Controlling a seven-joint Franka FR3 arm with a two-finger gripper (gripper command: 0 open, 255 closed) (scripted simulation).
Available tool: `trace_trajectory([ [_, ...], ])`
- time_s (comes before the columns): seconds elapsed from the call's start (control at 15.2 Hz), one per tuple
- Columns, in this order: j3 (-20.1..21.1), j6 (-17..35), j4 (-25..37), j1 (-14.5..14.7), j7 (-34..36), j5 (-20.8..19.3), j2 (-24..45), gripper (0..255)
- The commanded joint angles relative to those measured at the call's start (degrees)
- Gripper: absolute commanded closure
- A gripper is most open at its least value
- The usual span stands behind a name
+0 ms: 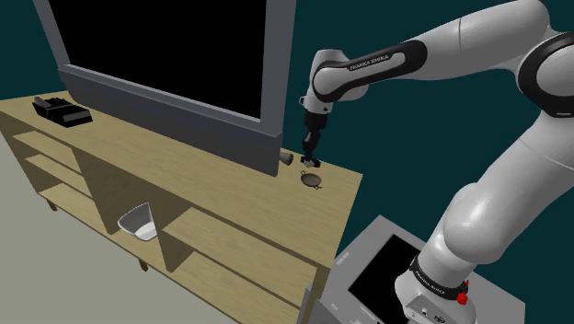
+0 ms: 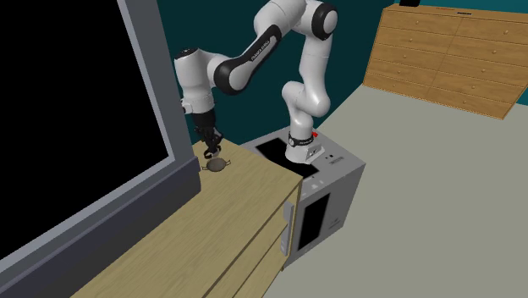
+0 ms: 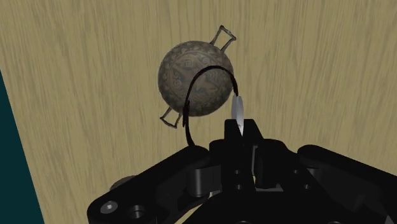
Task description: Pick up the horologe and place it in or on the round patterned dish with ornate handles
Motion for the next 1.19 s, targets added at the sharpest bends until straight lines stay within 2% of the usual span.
trace_trajectory([
  [0.0,0.0,1.65,-1.13,0.02,-0.18,0.09,0.5,255],
  [0.26,0.02,5.13,-3.21,0.06,-0.57,0.33,1.91,255],
  [0.79,0.02,5.12,-3.21,0.06,-0.57,0.33,1.91,255],
  [0.86,0.02,5.12,-3.21,0.06,-0.57,0.33,1.91,0],
  [1.12,0.02,5.12,-3.21,0.06,-0.57,0.33,1.91,0],
])
